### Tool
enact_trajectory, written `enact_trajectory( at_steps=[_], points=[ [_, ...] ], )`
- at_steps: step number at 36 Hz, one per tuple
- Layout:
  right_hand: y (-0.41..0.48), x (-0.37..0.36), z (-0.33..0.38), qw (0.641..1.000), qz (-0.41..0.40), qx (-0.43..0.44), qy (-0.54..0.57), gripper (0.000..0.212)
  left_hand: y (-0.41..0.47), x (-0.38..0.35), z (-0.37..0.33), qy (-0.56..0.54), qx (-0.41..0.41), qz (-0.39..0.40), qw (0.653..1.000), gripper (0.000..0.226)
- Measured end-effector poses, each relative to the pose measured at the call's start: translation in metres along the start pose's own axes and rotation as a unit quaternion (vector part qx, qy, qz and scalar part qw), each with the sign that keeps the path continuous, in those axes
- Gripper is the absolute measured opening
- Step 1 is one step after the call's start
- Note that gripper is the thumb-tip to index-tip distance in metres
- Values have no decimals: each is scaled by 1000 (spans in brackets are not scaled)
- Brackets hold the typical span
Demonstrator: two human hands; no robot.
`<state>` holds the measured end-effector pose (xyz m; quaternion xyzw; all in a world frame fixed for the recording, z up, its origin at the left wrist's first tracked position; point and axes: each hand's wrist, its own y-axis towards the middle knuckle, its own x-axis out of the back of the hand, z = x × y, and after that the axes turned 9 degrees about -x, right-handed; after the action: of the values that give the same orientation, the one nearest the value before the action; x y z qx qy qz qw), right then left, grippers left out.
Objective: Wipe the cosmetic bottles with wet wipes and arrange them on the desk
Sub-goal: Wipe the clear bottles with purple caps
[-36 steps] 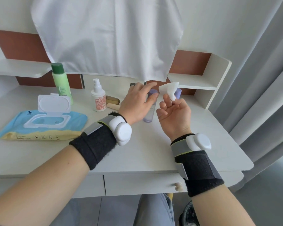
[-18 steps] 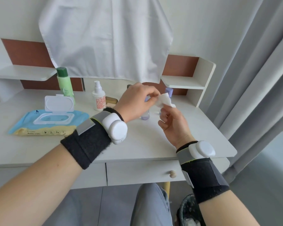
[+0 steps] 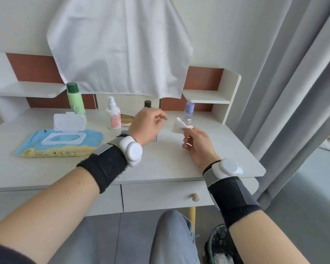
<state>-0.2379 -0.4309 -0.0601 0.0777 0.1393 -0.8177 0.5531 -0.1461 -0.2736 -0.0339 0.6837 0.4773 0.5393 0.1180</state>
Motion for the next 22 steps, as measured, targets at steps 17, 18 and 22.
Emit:
enact_trajectory(
  at_steps=[17,18,22],
  points=[
    [5,0,-4,1000,-7,-4,-6,10,-28,31,37,211,129,259,934,37],
    [5,-1,-4,1000,-7,-4,-8,10,-26,31,36,209,118,270,932,40],
    [4,-1,-4,1000,-10,-5,1,13,-13,31,22,237,47,313,918,41]
  ],
)
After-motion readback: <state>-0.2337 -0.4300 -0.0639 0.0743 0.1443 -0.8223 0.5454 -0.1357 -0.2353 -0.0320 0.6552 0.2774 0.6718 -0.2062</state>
